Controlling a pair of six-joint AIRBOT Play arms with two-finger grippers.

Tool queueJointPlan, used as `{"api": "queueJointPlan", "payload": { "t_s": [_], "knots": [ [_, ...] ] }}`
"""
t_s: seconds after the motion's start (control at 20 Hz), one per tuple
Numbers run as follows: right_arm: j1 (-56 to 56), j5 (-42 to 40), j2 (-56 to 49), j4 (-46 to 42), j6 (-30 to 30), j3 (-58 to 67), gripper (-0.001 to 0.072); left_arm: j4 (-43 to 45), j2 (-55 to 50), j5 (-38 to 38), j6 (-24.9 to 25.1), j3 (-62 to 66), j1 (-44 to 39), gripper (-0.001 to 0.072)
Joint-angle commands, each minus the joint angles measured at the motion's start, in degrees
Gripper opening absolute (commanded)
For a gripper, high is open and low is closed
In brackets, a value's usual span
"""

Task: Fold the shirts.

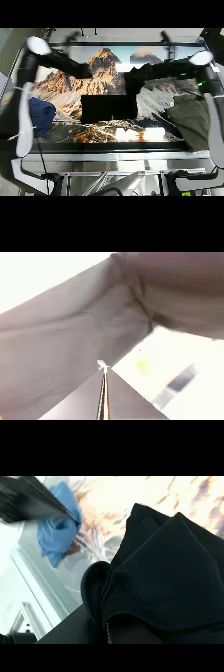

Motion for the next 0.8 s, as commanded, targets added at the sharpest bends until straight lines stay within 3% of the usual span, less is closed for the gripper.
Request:
{"api": "queueJointPlan", "payload": {
  "t_s": [0.0, 0.15, 0.2, 0.25, 0.45, 0.6, 0.75],
  "knots": [
    [10.3, -9.6, -6.2, -0.8, -1.4, 0.0, 0.0020, 0.3, 6.9, -1.9, -0.9, 0.0, 9.3, 0.0019],
    [19.7, -19.7, -14.8, -0.7, -3.4, 0.0, 0.0030, 0.3, 9.4, -2.6, -0.8, 0.0, 12.9, 0.0019],
    [22.9, -23.3, -17.5, -0.5, -4.4, 0.0, 0.0071, 0.3, 9.9, -2.9, -0.8, 0.0, 13.4, 0.0019],
    [25.9, -26.7, -19.9, -0.1, -4.4, 0.0, 0.0263, 0.3, 10.2, -3.2, -0.8, 0.0, 13.7, 0.0019],
    [28.9, -25.0, -19.8, -0.4, -4.4, 0.0, 0.0489, 0.3, 10.3, -3.3, -0.3, 0.0, 13.6, 0.0019],
    [23.0, -19.5, -13.7, -5.3, -2.2, 0.0, 0.0489, 0.3, 10.3, -4.8, 0.2, 0.0, 13.6, 0.0019],
    [13.3, -13.0, -9.7, -16.8, 7.8, 0.0, 0.0502, 0.3, 10.3, -5.9, 0.3, 0.0, 13.6, 0.0019]
  ]
}}
